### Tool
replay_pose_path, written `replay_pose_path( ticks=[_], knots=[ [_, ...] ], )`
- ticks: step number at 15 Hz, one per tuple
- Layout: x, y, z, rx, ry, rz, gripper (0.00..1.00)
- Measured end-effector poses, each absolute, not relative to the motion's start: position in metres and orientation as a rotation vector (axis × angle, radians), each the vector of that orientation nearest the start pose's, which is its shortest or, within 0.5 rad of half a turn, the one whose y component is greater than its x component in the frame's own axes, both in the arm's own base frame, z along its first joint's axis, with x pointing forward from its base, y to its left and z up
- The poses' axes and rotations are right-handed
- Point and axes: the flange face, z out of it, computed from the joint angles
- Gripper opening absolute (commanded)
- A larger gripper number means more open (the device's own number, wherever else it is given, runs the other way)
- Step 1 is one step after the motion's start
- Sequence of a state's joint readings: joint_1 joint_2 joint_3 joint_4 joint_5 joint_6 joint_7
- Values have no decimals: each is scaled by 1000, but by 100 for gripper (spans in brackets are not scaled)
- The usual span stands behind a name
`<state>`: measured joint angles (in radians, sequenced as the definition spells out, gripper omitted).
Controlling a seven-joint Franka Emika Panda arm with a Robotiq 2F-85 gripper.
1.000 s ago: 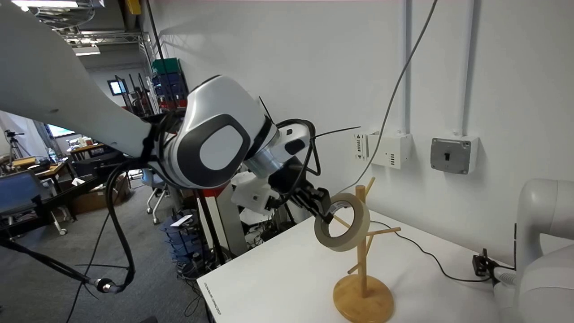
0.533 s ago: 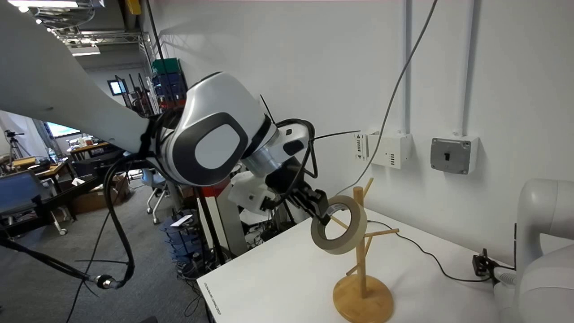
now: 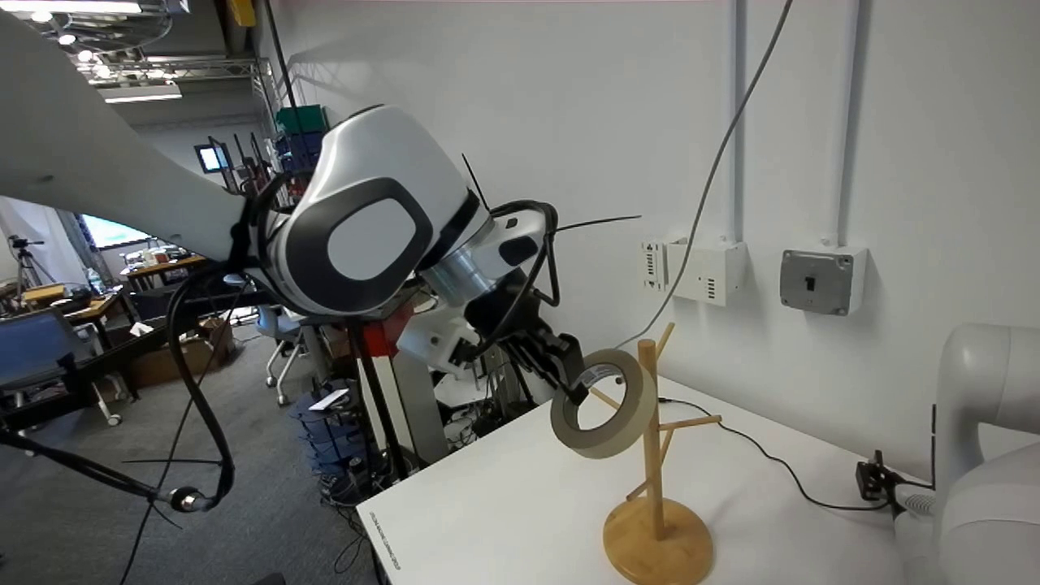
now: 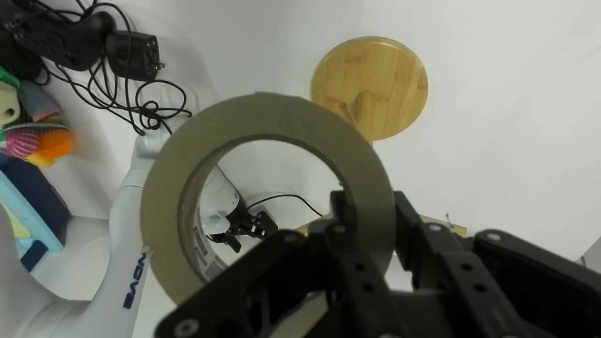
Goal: Put the tape on the top position of the wooden holder
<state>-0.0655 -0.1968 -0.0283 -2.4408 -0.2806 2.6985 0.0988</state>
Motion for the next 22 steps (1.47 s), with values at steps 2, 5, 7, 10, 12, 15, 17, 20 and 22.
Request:
replay_pose_path(
  ticks=[2,5,7,10,12,15,17,20,22],
  knots=[
    [493,-36,432,-3220,-56,-763,6],
    [493,-33,437,-3217,-65,-779,6],
    [494,-29,434,-3219,-83,-782,6],
    [499,-22,425,-3225,-121,-812,6],
    [503,-19,415,-3231,-139,-838,6],
    [508,-17,399,-3239,-146,-855,6],
    [512,-16,392,-3243,-145,-863,6],
    [519,-15,388,-3247,-140,-872,6],
    [524,-15,385,-3249,-138,-871,50]
  ],
)
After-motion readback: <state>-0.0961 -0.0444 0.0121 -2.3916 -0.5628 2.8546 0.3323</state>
